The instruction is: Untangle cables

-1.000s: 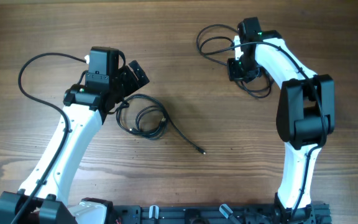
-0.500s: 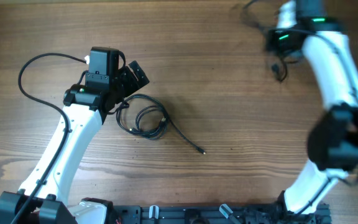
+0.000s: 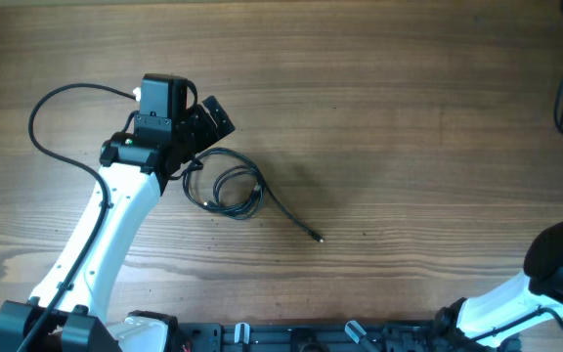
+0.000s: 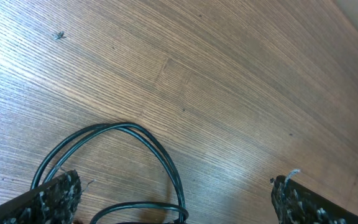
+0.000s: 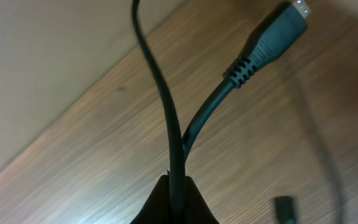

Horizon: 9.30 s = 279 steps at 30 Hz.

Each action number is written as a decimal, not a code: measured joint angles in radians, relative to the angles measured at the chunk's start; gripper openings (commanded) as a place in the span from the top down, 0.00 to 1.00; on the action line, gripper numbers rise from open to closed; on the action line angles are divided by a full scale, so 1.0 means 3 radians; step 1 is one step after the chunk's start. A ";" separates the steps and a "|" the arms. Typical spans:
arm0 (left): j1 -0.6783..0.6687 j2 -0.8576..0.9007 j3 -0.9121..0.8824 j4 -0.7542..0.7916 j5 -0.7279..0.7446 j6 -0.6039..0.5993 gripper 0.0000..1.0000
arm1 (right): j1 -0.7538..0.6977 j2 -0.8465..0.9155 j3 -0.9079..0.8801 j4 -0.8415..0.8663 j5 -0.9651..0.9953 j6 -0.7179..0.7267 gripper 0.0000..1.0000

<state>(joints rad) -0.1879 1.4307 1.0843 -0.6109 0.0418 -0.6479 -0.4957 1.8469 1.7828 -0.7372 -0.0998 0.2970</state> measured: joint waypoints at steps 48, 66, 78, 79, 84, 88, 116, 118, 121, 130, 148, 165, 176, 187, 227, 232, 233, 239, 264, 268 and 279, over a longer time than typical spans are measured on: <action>0.0000 0.0000 0.0000 -0.0443 0.0422 0.1118 0.01 | 0.0902 -0.0034 0.0197 -0.0811 -0.1779 -0.0759 0.00; 0.0000 0.0896 -0.0196 -0.0045 0.0725 0.2248 0.47 | 0.1307 -0.0018 0.0189 -0.0886 -0.1465 -0.0835 0.00; -0.0050 0.1092 -0.0196 -0.0061 0.1005 0.2319 0.53 | 0.1307 -0.0018 0.0189 -0.0886 -0.1434 -0.0835 0.00; -0.0051 0.1092 -0.0196 -0.0084 0.1006 0.2351 0.51 | 0.1307 -0.0018 0.0189 -0.0886 -0.1434 -0.0835 0.00; -0.0051 0.1092 -0.0196 -0.0197 0.1017 0.2511 0.50 | 0.1307 -0.0018 0.0189 -0.0886 -0.1434 -0.0835 0.00; -0.0051 0.1092 -0.0196 -0.0182 0.1017 0.2562 0.46 | 0.1307 -0.0018 0.0189 -0.0886 -0.1434 -0.0835 0.00; -0.0205 0.1301 0.0586 0.0462 0.1114 0.1784 0.96 | 0.1329 -0.0018 0.0189 -0.0912 -0.1433 -0.0835 0.00; -0.0205 0.1301 0.0782 0.0581 0.1139 0.1548 0.96 | 0.1356 -0.0018 0.0189 -0.0912 -0.1433 -0.0835 0.00; -0.0205 0.1300 0.0926 0.0643 0.1167 0.1228 0.96 | 0.1422 -0.0018 0.0189 -0.0912 -0.1433 -0.0835 0.00; -0.0205 0.1300 0.0927 0.0456 0.1397 0.0890 0.96 | 0.1659 0.0008 0.0189 -0.0847 -0.1433 -0.0830 0.00; 0.0083 0.1152 0.0927 0.1130 0.1864 -0.0782 0.96 | 0.2346 0.0296 0.0178 -0.0722 -0.1436 -0.0520 0.48; 0.0079 0.1152 0.0927 0.1268 0.1987 -0.1240 0.96 | 0.2706 0.0317 0.0141 -0.0621 -0.1436 -0.0189 0.54; 0.0079 0.1152 0.0927 0.1203 0.2014 -0.1254 0.96 | 0.2813 0.0643 0.0020 -0.0271 -0.1369 0.0215 0.61; 0.0079 0.1151 0.0927 0.1203 0.2136 -0.1254 0.96 | 0.2831 0.0839 0.0019 -0.0140 -0.1310 0.0369 0.70; 0.0081 0.1072 0.0932 -0.0456 0.0589 -0.0346 0.96 | 0.1258 0.0318 0.0003 -0.0790 -0.0818 0.0098 0.96; 0.0079 0.1072 0.0932 -0.0570 0.0379 -0.0233 0.96 | 0.1226 0.0318 0.0003 -0.0867 -0.0521 0.0079 0.96; 0.0079 0.1072 0.0932 -0.0576 0.0371 -0.0212 0.96 | 0.1225 0.0318 0.0003 -0.0856 -0.0596 0.0010 0.96; 0.0081 0.1072 0.0931 -0.0441 0.0754 0.0150 0.96 | 0.1353 0.0318 0.0001 -0.0732 -0.1164 -0.0367 0.75; 0.0187 0.1072 0.0927 -0.0078 0.2038 0.0773 0.63 | 0.2190 0.0318 -0.0001 -0.0532 -0.1592 -0.0539 0.40; 0.0074 0.1122 0.0927 0.0008 0.1575 0.0495 0.27 | 0.2188 0.0318 -0.0001 -0.0542 -0.1469 -0.0453 0.39; -0.0448 0.1531 0.0927 0.0220 0.1183 0.0118 0.45 | 0.2190 0.0318 -0.0001 -0.0609 -0.1340 -0.0394 0.36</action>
<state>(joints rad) -0.3222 1.8900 1.3624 -0.5449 0.3965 -0.6125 0.1612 1.9423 1.7824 -0.9199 -0.5018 0.1787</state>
